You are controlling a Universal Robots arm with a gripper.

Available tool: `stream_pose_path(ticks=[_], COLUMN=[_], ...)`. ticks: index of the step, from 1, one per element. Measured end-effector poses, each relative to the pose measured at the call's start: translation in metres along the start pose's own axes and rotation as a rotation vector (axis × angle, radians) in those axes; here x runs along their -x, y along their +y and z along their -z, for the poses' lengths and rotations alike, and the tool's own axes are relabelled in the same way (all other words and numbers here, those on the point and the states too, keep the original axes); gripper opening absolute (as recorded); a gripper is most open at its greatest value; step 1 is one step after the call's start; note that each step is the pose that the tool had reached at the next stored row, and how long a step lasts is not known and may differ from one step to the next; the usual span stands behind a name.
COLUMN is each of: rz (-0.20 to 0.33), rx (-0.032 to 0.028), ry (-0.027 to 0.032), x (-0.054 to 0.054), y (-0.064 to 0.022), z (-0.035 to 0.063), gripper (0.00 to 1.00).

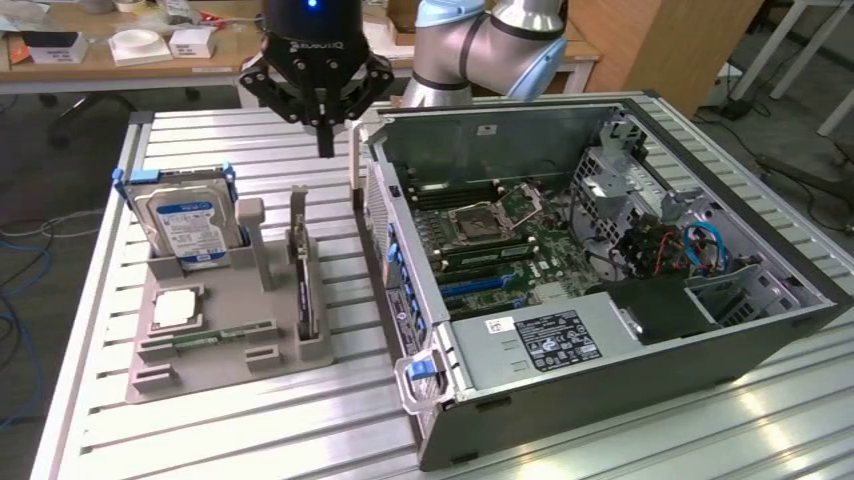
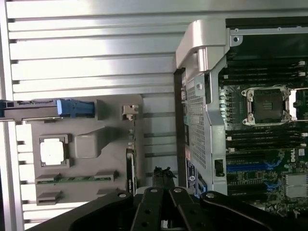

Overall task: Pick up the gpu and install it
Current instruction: 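Reach for the gpu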

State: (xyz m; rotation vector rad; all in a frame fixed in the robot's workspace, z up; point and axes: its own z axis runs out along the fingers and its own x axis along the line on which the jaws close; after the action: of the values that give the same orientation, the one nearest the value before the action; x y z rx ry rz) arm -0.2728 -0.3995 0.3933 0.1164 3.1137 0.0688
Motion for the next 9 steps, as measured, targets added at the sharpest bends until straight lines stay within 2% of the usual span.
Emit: stream_pose_path(ticks=[9], rz=[0.0], rx=[0.0], ry=[0.0], x=[-0.026], y=[-0.0022], z=[0.0007], gripper=[0.1])
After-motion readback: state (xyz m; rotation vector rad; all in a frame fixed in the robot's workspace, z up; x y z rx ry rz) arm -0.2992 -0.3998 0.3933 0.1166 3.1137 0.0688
